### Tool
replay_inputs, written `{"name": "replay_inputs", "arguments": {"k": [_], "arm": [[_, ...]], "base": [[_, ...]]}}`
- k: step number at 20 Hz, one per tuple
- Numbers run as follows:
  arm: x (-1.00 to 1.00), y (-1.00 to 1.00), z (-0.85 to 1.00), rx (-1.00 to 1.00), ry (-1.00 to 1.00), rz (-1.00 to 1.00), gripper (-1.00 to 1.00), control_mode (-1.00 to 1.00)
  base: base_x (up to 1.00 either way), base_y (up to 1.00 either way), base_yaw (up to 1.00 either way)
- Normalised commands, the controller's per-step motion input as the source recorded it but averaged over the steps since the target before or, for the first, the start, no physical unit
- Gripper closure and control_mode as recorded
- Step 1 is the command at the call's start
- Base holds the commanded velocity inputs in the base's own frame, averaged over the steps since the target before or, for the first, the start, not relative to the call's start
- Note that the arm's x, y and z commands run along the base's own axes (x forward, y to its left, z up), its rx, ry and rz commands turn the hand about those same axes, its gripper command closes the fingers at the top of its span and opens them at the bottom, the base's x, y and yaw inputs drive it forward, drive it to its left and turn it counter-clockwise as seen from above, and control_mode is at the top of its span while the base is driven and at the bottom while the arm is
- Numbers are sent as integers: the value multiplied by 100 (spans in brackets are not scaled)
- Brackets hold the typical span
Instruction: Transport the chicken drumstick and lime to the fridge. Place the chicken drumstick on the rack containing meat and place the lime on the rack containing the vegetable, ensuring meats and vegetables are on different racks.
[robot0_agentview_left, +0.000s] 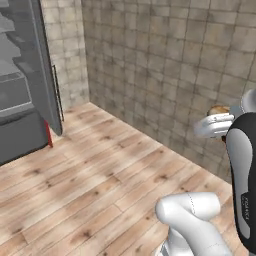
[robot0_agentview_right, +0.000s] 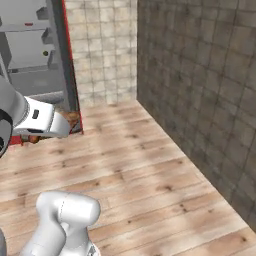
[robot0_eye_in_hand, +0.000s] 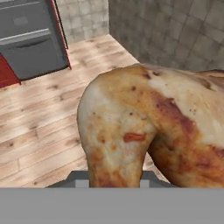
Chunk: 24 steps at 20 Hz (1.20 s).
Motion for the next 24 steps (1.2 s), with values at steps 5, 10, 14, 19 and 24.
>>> {"name": "replay_inputs", "arguments": {"k": [5,10,14,19,24], "arm": [[0,0,0,0,0,0,100,100],[0,0,0,0,0,0,100,100],[0,0,0,0,0,0,100,100],[0,0,0,0,0,0,100,100],[0,0,0,0,0,0,100,100]], "base": [[12,0,100],[71,-1,88],[97,-35,49],[96,-33,2],[100,-4,-28]]}}
